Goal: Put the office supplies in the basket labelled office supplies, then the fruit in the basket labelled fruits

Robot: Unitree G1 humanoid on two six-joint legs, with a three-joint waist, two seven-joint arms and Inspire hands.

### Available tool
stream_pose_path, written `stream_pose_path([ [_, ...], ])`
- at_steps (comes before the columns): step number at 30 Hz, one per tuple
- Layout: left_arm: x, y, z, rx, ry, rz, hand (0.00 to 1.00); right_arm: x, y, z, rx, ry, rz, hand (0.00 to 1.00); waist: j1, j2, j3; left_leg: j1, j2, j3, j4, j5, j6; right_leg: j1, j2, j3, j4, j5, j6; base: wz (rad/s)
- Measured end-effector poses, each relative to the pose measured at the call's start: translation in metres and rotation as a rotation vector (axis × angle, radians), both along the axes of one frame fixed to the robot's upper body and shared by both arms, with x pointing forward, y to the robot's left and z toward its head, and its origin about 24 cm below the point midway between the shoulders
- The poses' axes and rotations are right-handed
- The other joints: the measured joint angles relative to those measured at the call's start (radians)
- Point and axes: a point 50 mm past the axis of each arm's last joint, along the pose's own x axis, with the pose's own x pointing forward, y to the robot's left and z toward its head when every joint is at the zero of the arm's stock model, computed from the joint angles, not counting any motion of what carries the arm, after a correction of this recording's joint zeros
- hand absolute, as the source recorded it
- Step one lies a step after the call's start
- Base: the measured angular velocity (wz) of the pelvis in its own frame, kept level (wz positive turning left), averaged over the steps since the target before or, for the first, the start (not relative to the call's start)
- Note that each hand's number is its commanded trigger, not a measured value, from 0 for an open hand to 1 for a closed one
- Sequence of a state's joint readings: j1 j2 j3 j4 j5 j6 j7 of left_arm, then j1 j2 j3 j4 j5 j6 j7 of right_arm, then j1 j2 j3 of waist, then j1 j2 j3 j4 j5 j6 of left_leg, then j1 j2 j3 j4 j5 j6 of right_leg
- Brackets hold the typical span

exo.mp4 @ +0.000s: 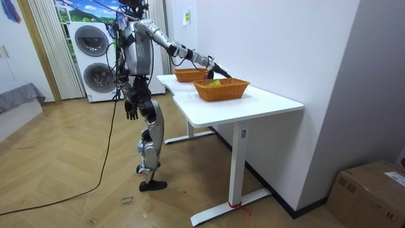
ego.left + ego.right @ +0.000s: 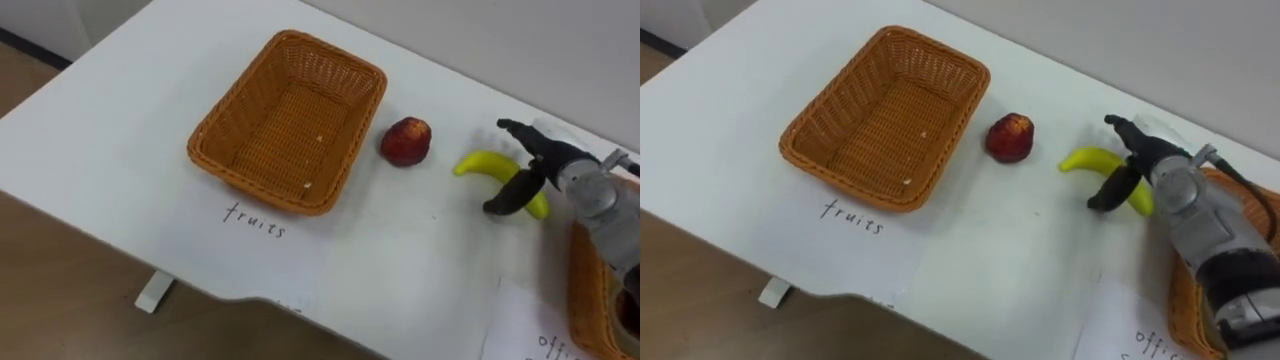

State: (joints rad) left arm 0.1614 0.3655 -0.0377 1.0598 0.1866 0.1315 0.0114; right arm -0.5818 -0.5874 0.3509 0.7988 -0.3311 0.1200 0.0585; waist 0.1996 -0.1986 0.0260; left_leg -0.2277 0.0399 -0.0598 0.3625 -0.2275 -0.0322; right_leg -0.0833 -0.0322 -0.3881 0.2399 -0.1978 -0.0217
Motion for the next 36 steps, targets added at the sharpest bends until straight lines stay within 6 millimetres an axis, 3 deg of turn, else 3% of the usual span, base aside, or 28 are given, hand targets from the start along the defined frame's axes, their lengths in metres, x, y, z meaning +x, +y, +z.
stream_pose_path([
  [4,0.01,-0.002,0.0,0.005,-0.017,-0.027,0.0,0.001,0.001,0.0,-0.014,-0.013,0.011,0.0,0.003,0.007,0.0049,-0.011,0.0,0.0,0.0,0.004,0.0,-0.007,0.0,-0.002,0.001,0.002,-0.003,0.01],
  [6,0.016,-0.003,0.001,0.017,-0.034,-0.039,0.0,0.003,0.003,0.003,-0.037,-0.029,0.023,0.0,0.003,0.002,0.0004,-0.029,0.001,-0.001,0.01,0.004,0.0,-0.028,0.0,-0.001,0.01,0.002,-0.004,0.0],
  [23,0.031,-0.009,0.002,0.05,-0.072,-0.095,0.0,0.002,-0.004,0.0,-0.03,-0.004,-0.02,0.0,0.046,0.013,0.002,-0.039,0.001,-0.001,0.019,0.009,0.0,-0.04,-0.001,-0.001,0.019,0.007,-0.01,0.0],
  [36,0.038,-0.01,0.003,0.025,-0.08,-0.093,0.0,0.0,-0.009,-0.004,0.05,0.182,0.028,0.0,0.059,0.013,0.0022,-0.037,0.001,-0.009,0.017,0.017,-0.004,-0.037,0.0,-0.012,0.018,0.01,-0.015,0.01],
])
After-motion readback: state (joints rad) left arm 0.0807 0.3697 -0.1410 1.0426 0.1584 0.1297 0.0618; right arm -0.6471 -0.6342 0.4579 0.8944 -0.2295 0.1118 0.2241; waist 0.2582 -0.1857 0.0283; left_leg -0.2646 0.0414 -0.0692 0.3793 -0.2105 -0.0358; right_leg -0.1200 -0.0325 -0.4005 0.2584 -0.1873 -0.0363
